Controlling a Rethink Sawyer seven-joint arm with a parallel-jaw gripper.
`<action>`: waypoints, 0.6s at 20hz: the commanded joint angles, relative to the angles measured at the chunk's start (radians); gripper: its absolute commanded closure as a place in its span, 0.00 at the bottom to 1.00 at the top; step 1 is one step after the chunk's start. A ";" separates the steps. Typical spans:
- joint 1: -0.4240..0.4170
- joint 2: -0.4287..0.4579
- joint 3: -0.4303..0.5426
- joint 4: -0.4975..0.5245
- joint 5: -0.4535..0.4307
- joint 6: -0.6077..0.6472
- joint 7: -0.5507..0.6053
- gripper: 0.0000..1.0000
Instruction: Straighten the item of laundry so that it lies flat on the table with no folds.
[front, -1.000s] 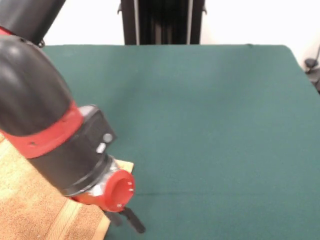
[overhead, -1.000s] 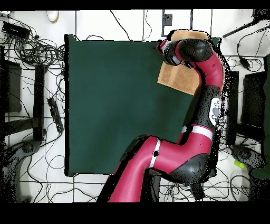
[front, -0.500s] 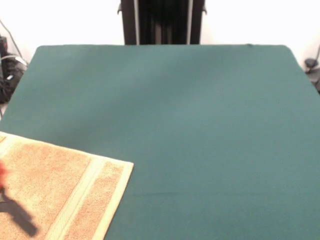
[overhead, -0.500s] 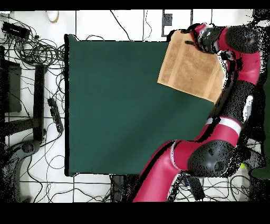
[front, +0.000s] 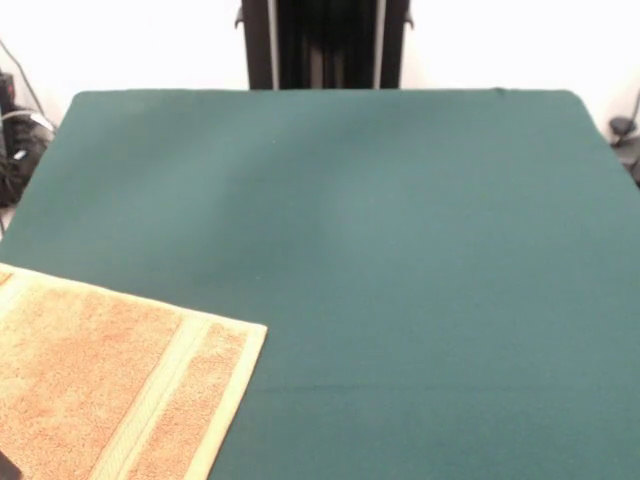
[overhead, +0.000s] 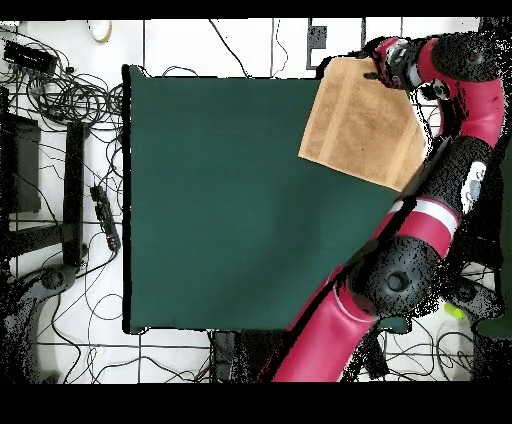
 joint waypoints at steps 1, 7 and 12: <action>0.077 0.090 -0.320 -0.052 0.110 -0.103 -0.143 0.00; 0.059 0.151 -0.325 -0.077 0.216 -0.179 -0.204 0.00; 0.097 0.203 -0.182 -0.067 0.134 -0.318 -0.208 0.00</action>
